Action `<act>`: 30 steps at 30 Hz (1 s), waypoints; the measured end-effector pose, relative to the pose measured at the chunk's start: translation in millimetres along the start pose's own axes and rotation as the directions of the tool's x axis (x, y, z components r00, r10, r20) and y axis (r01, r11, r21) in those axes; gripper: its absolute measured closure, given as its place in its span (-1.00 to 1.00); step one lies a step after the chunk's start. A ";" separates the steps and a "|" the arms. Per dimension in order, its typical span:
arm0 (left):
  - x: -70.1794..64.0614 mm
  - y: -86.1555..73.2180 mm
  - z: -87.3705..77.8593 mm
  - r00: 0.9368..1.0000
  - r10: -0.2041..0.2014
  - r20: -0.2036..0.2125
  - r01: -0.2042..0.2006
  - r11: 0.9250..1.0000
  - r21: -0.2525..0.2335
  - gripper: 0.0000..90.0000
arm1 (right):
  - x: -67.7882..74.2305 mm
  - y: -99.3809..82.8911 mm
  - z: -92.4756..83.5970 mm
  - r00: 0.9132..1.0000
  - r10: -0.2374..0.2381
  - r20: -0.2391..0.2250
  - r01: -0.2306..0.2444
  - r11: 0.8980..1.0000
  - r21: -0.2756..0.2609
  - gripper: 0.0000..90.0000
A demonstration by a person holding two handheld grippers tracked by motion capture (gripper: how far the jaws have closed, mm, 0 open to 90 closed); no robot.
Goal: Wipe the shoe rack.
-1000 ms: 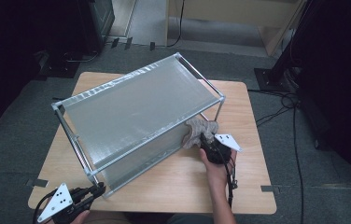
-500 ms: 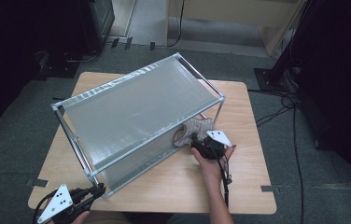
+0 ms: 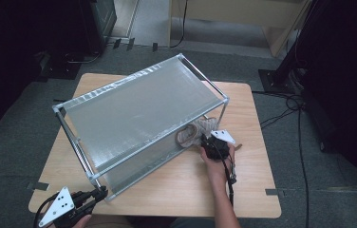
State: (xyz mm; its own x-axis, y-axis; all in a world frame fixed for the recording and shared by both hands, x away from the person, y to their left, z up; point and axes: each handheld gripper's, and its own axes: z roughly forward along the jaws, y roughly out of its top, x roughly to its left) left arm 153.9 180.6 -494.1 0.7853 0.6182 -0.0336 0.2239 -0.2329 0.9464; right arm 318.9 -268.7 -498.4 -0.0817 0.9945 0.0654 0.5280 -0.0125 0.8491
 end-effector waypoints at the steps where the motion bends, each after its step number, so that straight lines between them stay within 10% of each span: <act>1: -0.2 0.0 0.0 1.000 -0.002 0.001 0.002 1.000 0.000 0.81 | 0.6 1.3 1.4 1.000 0.008 0.003 -0.008 1.000 -0.010 0.43; 7: 0.4 0.0 0.1 1.000 -0.020 0.005 0.020 1.000 0.001 0.80 | 10.3 -3.5 13.5 1.000 0.010 -0.018 -0.010 0.999 0.053 0.39; 18: 0.0 0.2 2.4 0.999 -0.039 0.019 0.039 0.999 -0.002 0.79 | 46.9 -30.3 -15.4 0.988 -0.071 -0.137 0.082 0.994 0.072 0.38; 30: 0.2 0.0 3.6 0.999 -0.039 0.021 0.039 0.999 -0.006 0.79 | 125.9 -53.5 -44.5 0.932 -0.159 -0.326 0.190 0.980 0.065 0.35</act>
State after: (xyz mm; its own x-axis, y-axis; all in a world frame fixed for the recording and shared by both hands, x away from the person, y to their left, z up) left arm 156.2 177.9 -495.2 0.7880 0.6108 -0.0772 0.2510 -0.2042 0.9462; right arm 242.8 -147.4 -512.3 -0.4355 0.8950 0.0966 0.5563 0.1832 0.8105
